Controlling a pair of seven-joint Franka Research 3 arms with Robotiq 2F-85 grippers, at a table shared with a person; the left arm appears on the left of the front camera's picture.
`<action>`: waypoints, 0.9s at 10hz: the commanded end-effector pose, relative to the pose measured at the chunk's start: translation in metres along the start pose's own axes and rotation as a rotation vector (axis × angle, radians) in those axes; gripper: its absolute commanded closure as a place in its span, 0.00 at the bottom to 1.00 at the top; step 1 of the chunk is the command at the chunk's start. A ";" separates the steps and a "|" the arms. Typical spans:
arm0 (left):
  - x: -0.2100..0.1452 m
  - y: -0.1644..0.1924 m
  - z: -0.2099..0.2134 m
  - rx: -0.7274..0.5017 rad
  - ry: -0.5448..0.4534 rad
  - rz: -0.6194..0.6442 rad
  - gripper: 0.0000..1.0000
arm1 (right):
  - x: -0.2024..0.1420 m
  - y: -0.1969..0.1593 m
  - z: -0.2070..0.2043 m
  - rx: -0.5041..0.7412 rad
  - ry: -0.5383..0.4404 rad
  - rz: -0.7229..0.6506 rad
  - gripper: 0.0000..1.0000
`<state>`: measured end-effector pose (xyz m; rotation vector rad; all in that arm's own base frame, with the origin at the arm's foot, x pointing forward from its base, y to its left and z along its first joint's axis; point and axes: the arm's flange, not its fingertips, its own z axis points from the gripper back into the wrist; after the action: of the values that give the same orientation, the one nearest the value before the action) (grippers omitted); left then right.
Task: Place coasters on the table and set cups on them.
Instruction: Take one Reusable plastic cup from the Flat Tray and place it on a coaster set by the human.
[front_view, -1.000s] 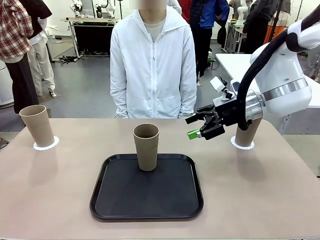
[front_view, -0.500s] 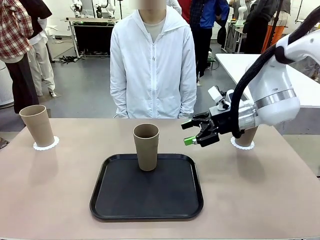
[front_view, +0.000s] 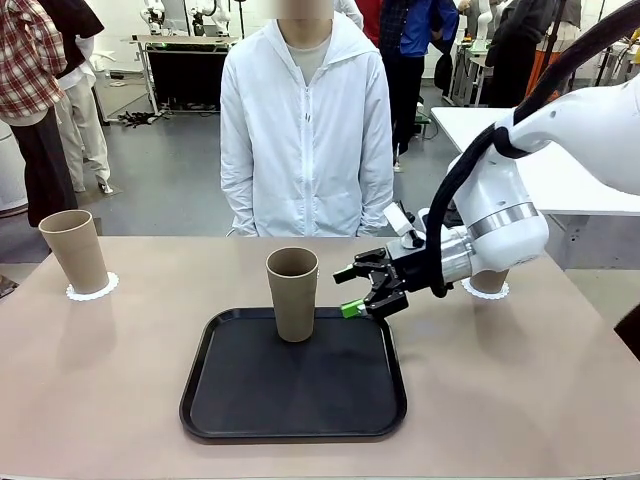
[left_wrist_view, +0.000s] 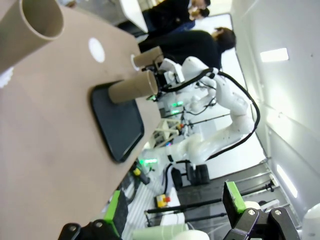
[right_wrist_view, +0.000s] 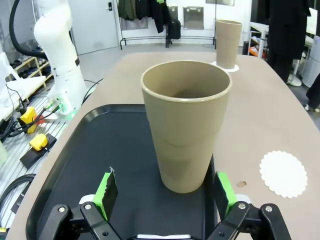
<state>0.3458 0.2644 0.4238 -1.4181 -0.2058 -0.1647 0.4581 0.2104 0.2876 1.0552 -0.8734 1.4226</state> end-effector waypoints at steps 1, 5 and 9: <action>0.000 -0.002 0.001 -0.006 -0.006 -0.004 0.00 | -0.005 -0.010 -0.011 -0.065 -0.038 0.013 0.00; 0.000 -0.002 0.001 -0.006 -0.006 -0.004 0.00 | -0.006 -0.014 -0.025 -0.087 -0.035 0.003 0.00; 0.000 -0.002 0.001 -0.006 -0.006 -0.004 0.00 | -0.007 -0.018 -0.045 -0.082 0.011 0.018 0.00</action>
<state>0.3459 0.2643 0.4238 -1.4181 -0.2057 -0.1649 0.4644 0.2423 0.2716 1.0169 -0.8943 1.3909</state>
